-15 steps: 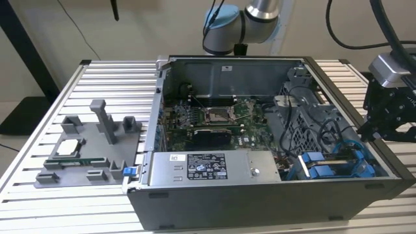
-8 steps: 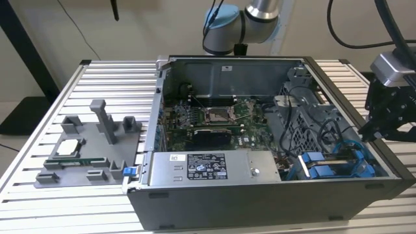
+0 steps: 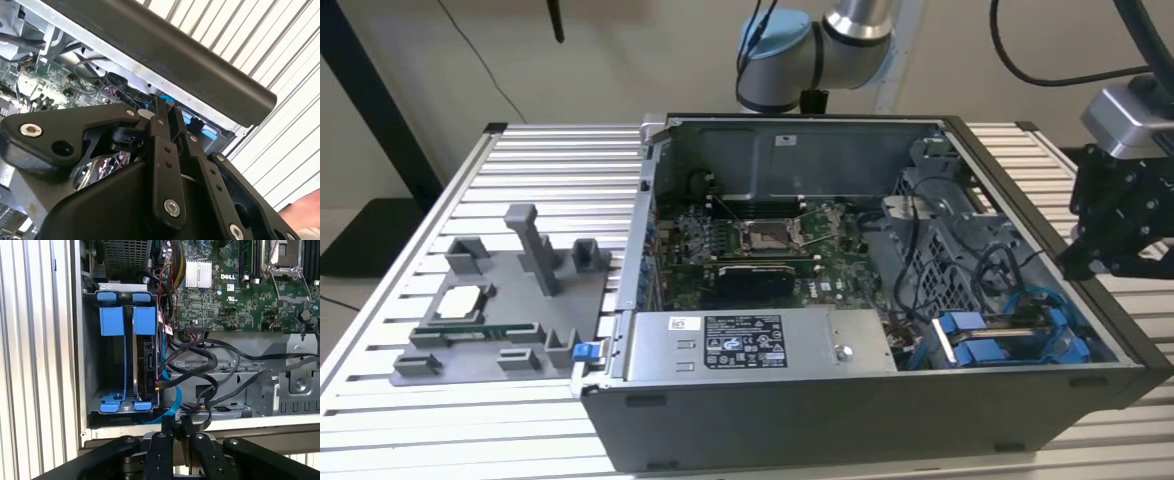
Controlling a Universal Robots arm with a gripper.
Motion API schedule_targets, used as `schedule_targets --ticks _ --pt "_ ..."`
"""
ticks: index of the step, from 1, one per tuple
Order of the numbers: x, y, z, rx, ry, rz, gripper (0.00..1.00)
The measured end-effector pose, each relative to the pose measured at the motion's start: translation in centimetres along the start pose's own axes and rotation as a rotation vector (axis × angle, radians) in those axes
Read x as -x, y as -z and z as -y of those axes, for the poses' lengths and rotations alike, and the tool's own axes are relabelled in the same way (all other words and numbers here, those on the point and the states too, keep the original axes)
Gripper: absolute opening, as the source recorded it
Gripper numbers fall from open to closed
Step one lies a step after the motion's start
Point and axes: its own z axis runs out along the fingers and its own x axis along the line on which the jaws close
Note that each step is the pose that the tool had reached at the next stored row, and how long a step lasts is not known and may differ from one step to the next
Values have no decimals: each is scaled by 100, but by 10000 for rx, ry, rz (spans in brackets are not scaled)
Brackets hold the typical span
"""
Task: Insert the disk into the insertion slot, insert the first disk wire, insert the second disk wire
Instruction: 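Insert the second disk wire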
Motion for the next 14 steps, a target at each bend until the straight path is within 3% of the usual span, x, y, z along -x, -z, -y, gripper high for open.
schedule_targets --ticks 14 --pt "5 123 -325 -29 -73 0 100"
